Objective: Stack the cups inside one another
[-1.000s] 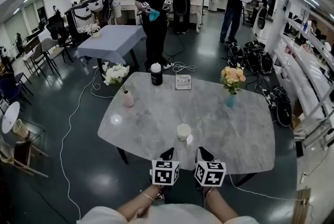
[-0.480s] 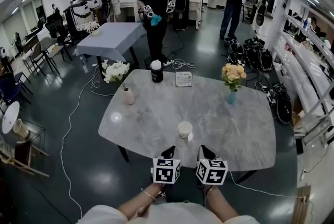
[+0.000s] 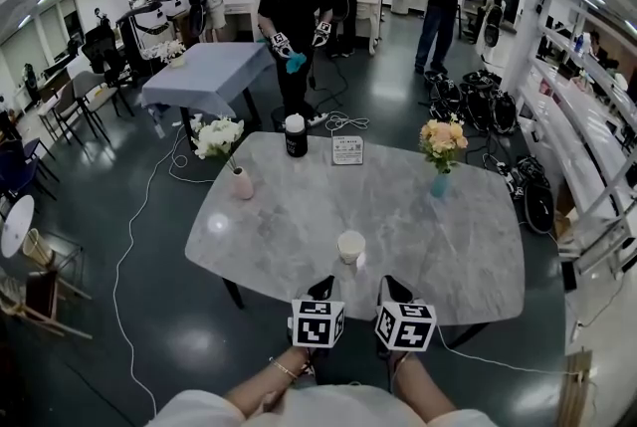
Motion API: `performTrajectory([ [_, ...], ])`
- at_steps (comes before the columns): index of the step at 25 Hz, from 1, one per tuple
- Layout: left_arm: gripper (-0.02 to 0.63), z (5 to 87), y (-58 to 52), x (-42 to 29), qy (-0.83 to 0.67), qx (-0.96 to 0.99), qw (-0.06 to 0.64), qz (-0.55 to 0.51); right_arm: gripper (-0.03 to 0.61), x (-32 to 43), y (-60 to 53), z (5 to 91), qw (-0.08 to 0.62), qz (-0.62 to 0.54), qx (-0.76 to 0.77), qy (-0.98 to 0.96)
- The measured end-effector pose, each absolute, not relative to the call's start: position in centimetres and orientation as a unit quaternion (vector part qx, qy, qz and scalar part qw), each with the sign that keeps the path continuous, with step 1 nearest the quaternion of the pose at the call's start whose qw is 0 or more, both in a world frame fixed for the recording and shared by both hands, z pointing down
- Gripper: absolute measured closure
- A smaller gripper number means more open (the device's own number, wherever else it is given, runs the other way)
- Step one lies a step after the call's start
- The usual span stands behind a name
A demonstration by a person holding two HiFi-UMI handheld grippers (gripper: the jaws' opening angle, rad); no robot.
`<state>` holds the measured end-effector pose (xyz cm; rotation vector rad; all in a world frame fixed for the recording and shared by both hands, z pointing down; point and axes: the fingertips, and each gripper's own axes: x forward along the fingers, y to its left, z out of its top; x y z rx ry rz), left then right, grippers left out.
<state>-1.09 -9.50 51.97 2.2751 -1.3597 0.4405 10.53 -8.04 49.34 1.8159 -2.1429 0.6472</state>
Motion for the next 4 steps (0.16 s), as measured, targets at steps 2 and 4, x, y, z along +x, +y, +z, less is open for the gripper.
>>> performTrajectory([
  [2, 0.617, 51.85, -9.63, -1.10, -0.493, 0.825, 0.225, 0.159, 0.571, 10.54, -8.12, 49.28, 0.128, 0.223, 0.626, -0.737],
  [4, 0.617, 51.72, -9.84, -1.16, -0.494, 0.825, 0.224, 0.157, 0.571, 10.51, -8.26, 49.18, 0.128, 0.222, 0.626, -0.737],
])
